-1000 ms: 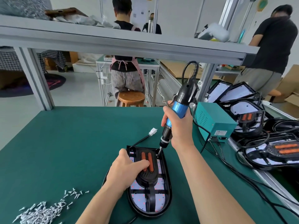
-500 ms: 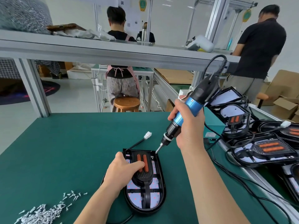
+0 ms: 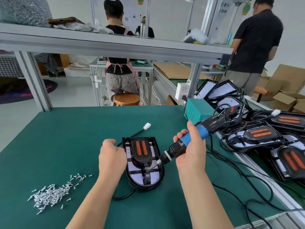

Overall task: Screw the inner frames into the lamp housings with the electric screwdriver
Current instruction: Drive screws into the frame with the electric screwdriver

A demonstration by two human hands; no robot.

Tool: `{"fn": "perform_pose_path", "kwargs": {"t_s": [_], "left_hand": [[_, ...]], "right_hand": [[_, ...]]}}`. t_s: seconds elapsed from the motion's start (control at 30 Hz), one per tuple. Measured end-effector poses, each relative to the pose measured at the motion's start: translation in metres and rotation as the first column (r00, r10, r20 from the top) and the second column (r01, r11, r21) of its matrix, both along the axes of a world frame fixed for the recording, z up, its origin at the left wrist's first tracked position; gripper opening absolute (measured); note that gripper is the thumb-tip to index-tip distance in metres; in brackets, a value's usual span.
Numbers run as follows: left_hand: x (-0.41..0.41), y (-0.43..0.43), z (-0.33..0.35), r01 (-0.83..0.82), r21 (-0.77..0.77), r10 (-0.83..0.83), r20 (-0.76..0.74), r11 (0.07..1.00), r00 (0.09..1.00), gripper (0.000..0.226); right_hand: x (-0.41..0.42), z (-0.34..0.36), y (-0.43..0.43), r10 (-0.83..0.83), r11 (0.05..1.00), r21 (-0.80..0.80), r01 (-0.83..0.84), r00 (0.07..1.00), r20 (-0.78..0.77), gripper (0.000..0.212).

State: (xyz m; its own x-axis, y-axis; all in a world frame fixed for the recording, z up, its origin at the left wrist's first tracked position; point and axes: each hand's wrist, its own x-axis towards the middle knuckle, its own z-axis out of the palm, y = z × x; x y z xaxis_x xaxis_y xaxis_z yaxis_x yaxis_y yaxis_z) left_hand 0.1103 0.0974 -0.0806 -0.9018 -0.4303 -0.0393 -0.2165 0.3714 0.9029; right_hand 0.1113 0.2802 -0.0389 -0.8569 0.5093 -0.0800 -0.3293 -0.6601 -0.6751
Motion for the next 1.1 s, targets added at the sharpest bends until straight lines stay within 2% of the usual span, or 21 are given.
{"fn": "perform_pose_path", "kwargs": {"t_s": [0.03, 0.1, 0.17, 0.27, 0.4, 0.63, 0.77, 0.9, 1.0, 1.1], "left_hand": [[0.004, 0.001, 0.002, 0.003, 0.169, 0.000, -0.015, 0.986, 1.000, 0.038], [0.013, 0.001, 0.008, 0.037, 0.462, -0.011, -0.060, 0.886, 0.998, 0.036], [0.024, 0.002, 0.014, 0.090, 0.623, -0.028, -0.110, 0.777, 0.994, 0.033], [0.035, 0.004, 0.019, 0.140, 0.738, -0.027, -0.163, 0.660, 0.986, 0.031], [0.046, 0.011, 0.017, 0.175, 0.763, -0.057, -0.178, 0.623, 0.982, 0.020], [0.053, 0.018, 0.011, 0.189, 0.526, -0.098, -0.196, 0.829, 0.976, 0.010], [0.057, 0.018, 0.008, 0.187, 0.410, -0.132, -0.158, 0.893, 0.979, 0.021], [0.059, 0.013, 0.010, 0.210, 0.522, -0.154, -0.149, 0.827, 0.977, 0.024], [0.060, 0.012, 0.011, 0.202, 0.626, -0.129, -0.160, 0.753, 0.979, 0.015], [0.061, 0.011, 0.011, 0.212, 0.662, -0.143, -0.157, 0.719, 0.977, 0.017]], "right_hand": [[0.002, -0.001, 0.000, -0.010, 1.000, -0.010, 0.011, 1.000, 0.009, 0.014], [0.006, -0.002, -0.002, -0.029, 0.999, -0.028, 0.030, 0.999, 0.029, 0.015], [0.008, -0.003, -0.003, -0.034, 0.998, -0.059, 0.036, 0.999, 0.039, 0.016], [0.012, -0.004, -0.004, -0.011, 0.994, -0.106, 0.014, 0.999, 0.033, 0.019], [0.017, -0.003, -0.008, 0.018, 0.991, -0.137, -0.014, 0.999, 0.028, 0.021], [0.021, -0.001, -0.014, 0.045, 0.984, -0.177, -0.038, 0.998, 0.036, 0.026], [0.023, 0.001, -0.014, 0.040, 0.976, -0.217, -0.029, 0.998, 0.043, 0.024], [0.023, 0.002, -0.013, 0.031, 0.967, -0.253, -0.017, 0.998, 0.052, 0.021], [0.023, 0.002, -0.013, 0.023, 0.962, -0.274, -0.004, 0.997, 0.067, 0.026], [0.023, 0.001, -0.014, 0.009, 0.958, -0.285, 0.011, 0.998, 0.070, 0.033]]}}
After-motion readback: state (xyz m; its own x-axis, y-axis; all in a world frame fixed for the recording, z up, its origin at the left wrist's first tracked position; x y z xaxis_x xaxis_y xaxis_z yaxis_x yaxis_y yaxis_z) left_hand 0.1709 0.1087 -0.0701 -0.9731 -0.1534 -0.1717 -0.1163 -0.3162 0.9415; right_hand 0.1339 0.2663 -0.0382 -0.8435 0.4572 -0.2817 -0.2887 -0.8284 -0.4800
